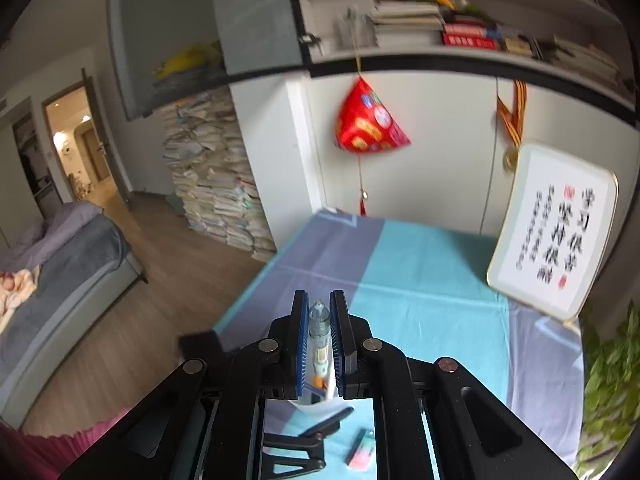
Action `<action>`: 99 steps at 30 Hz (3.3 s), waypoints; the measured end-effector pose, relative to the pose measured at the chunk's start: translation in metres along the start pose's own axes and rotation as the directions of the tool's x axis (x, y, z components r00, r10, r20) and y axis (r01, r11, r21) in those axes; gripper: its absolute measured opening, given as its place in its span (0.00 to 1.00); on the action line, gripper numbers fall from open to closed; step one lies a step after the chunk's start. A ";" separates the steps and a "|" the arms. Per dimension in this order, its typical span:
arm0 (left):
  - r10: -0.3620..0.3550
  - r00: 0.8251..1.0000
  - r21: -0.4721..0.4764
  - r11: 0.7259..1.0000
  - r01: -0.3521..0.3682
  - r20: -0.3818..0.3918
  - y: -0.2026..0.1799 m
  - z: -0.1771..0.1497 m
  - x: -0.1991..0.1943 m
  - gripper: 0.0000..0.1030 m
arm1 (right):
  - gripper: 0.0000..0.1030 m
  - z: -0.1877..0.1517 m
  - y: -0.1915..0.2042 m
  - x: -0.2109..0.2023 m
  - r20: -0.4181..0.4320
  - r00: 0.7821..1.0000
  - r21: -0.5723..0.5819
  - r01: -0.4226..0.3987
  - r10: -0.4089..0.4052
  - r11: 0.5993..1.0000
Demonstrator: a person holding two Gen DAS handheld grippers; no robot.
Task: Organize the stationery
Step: 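Lift the clear pen with the right tool and drop it into the cup, then move the right tool back to the pens and grasp the black pen, then lift the black pen with the right tool and drop it into the cup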
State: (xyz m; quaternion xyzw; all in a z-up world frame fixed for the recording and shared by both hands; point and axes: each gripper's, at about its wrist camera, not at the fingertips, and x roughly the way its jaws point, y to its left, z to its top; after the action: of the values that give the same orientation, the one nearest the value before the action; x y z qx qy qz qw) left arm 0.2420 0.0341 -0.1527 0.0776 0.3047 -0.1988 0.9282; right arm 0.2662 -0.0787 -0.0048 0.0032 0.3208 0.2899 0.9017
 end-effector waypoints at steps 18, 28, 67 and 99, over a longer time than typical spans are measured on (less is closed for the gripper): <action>-0.001 1.000 -0.003 1.000 0.001 -0.004 0.000 0.001 -0.001 0.73 | 0.11 -0.037 -0.014 0.039 -0.197 0.980 0.026 -0.012 0.016 1.000; 0.000 1.000 0.001 1.000 0.000 -0.002 0.001 0.002 -0.001 0.73 | 0.12 -0.079 -0.073 0.046 -0.266 0.951 0.085 0.186 -0.157 0.979; -0.001 1.000 0.000 1.000 0.001 -0.005 0.000 0.002 0.000 0.74 | 0.31 -0.121 -0.127 0.071 -0.462 0.828 -0.072 0.320 -0.316 0.945; -0.001 1.000 -0.001 1.000 0.001 -0.006 0.001 0.002 0.000 0.74 | 0.16 0.005 -0.017 -0.057 0.118 0.992 0.032 0.044 -0.047 0.999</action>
State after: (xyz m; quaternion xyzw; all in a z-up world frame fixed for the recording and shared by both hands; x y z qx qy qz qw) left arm 0.2437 0.0339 -0.1512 0.0777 0.3077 -0.1988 0.9272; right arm 0.2418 -0.1216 0.0286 0.0264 0.2710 0.2637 0.9254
